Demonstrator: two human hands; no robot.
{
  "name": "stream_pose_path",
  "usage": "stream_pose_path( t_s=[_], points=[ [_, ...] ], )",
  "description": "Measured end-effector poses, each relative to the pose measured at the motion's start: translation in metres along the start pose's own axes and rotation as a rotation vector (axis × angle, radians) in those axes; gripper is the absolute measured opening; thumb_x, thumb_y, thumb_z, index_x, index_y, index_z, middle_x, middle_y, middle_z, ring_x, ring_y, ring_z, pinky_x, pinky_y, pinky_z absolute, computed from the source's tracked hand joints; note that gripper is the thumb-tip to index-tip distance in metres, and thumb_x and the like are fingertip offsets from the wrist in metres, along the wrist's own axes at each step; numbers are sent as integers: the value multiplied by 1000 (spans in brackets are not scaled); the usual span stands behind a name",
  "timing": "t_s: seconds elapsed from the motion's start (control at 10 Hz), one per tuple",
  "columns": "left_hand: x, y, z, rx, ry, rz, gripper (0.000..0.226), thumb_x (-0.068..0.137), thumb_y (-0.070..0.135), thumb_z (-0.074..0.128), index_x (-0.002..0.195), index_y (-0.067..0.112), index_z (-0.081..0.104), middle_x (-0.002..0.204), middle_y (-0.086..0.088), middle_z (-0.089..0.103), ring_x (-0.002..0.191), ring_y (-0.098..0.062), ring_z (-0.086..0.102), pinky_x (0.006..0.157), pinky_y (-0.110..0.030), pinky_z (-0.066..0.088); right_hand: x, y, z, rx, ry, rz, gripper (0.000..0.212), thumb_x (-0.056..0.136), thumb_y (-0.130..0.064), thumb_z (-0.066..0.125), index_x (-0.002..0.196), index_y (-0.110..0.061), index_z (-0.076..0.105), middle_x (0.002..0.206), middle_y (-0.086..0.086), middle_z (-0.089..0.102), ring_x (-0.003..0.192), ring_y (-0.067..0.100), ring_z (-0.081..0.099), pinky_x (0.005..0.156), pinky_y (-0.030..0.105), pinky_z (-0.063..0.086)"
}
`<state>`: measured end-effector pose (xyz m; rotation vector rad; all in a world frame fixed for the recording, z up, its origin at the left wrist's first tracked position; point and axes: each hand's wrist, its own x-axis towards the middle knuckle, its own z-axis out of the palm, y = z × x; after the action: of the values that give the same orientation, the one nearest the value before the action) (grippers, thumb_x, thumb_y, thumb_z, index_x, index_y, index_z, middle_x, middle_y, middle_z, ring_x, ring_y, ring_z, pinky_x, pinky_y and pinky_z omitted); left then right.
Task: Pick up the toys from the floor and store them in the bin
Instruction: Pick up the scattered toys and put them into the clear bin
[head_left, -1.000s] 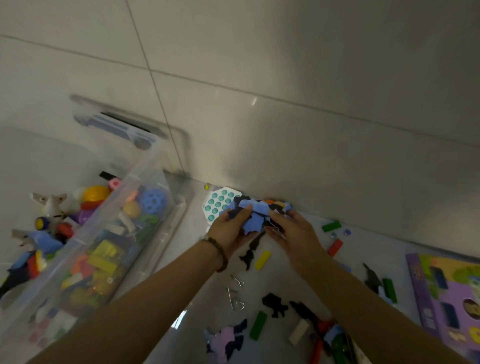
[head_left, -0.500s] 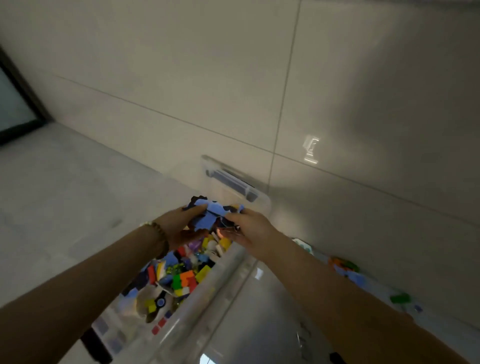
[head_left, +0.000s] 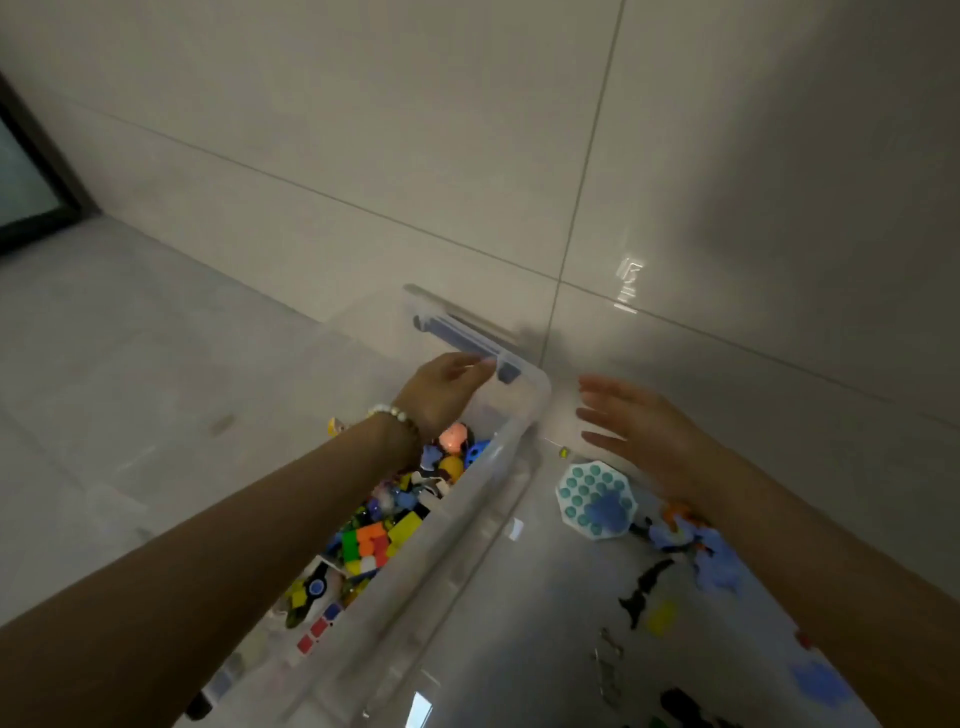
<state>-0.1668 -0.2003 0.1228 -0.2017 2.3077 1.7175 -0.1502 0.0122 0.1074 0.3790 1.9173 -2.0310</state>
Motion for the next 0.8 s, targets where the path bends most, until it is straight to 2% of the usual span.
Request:
stream_pose_path(
  t_s=[0.1, 0.2, 0.3, 0.4, 0.5, 0.6, 0.7, 0.8],
  points=[
    [1, 18, 50, -112, -120, 23, 25, 92, 31, 52, 114, 19, 57, 109, -2, 61, 95, -18, 58, 74, -25, 48, -8, 13, -55, -9, 79, 37, 28, 92, -14, 55, 120, -16, 56, 119, 4, 57, 116, 21, 54, 89, 32, 48],
    [2, 13, 99, -168, -213, -61, 31, 92, 32, 53, 118, 17, 55, 106, 0, 62, 89, -16, 60, 73, -24, 50, -20, 39, -103, -53, 167, 115, 35, 93, -17, 54, 127, -16, 53, 131, 7, 51, 123, 25, 49, 94, 39, 47],
    [3, -14, 144, -149, -297, -276, 38, 92, 36, 52, 122, 14, 51, 111, -2, 56, 93, -18, 56, 78, -30, 49, -30, 76, -142, -76, 291, 168, 43, 93, -17, 54, 134, -11, 46, 134, 11, 48, 120, 26, 50, 88, 36, 44],
    [8, -54, 181, -102, -319, -439, 44, 91, 37, 54, 127, 14, 48, 118, -5, 52, 97, -22, 54, 83, -34, 46, -30, 125, -176, -121, 327, 203, 52, 92, -20, 55, 140, -9, 37, 145, 13, 37, 131, 30, 39, 96, 34, 39],
    [11, -85, 203, -129, -298, -520, 53, 91, 40, 52, 137, 19, 38, 130, -7, 48, 107, -28, 54, 91, -36, 46, -20, 159, -186, -123, 408, 263, 62, 88, -27, 60, 142, -11, 34, 149, 10, 32, 133, 28, 36, 94, 29, 39],
    [18, -110, 240, -73, -332, -566, 50, 92, 45, 47, 136, 22, 39, 139, -6, 43, 108, -25, 51, 94, -36, 44, -7, 189, -202, -42, 510, 344, 72, 83, -38, 65, 143, -14, 33, 149, 8, 34, 132, 27, 37, 95, 38, 37],
    [19, -122, 270, -141, -347, -478, 54, 96, 44, 38, 140, 12, 36, 145, -12, 37, 124, -26, 45, 98, -36, 40, 6, 213, -214, -15, 492, 356, 76, 84, -39, 65, 145, -12, 28, 151, 8, 30, 135, 27, 33, 103, 40, 33],
    [28, -133, 294, 96, -406, 72, 75, 57, 39, 79, 100, -20, 60, 110, -33, 61, 106, -17, 63, 89, -22, 48, 20, 227, -216, -68, 505, 333, 76, 85, -36, 64, 145, -9, 26, 153, 9, 27, 137, 28, 32, 110, 41, 31]
  ],
)
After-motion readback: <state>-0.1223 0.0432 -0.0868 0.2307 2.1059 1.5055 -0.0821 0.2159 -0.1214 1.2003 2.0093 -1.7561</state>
